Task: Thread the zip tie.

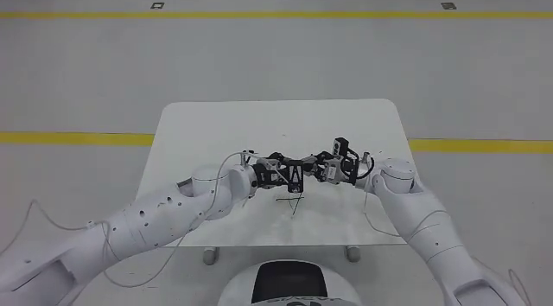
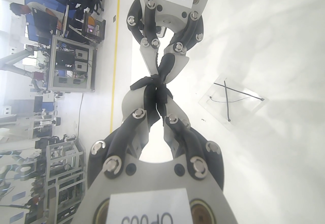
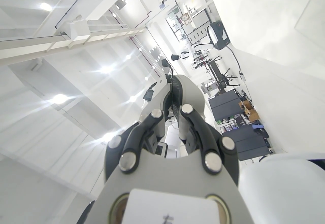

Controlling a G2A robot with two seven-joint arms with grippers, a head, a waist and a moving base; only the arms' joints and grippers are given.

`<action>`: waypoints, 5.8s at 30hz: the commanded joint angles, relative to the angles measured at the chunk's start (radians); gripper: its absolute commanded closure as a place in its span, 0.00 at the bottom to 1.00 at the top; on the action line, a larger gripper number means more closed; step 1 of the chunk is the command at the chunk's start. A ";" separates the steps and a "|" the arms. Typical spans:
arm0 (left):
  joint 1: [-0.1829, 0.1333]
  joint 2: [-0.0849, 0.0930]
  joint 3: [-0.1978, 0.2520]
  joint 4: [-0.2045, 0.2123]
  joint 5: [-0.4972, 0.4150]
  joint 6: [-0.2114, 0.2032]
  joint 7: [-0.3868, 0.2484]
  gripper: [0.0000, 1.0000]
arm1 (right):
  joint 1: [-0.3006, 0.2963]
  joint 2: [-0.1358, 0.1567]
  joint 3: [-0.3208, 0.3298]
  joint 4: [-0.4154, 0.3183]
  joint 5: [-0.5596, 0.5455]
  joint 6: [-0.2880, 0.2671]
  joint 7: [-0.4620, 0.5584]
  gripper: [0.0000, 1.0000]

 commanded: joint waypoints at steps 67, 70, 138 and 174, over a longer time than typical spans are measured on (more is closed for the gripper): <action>0.129 0.003 -0.243 0.188 -1.039 -0.081 -0.190 1.00 | -0.092 0.062 0.091 -0.131 -0.263 -0.345 -0.033 0.00; 0.149 -0.001 -0.269 0.211 -1.226 -0.082 -0.213 1.00 | -0.105 0.067 0.109 -0.148 -0.285 -0.437 -0.034 0.00; 0.257 -0.117 -0.355 0.463 -2.368 -0.051 -0.717 1.00 | -0.082 -0.005 0.226 -0.032 -0.305 -0.659 0.393 0.00; 0.293 -0.155 -0.359 0.494 -2.431 0.000 -0.801 1.00 | -0.077 0.030 0.137 0.030 -0.150 -0.659 0.393 0.78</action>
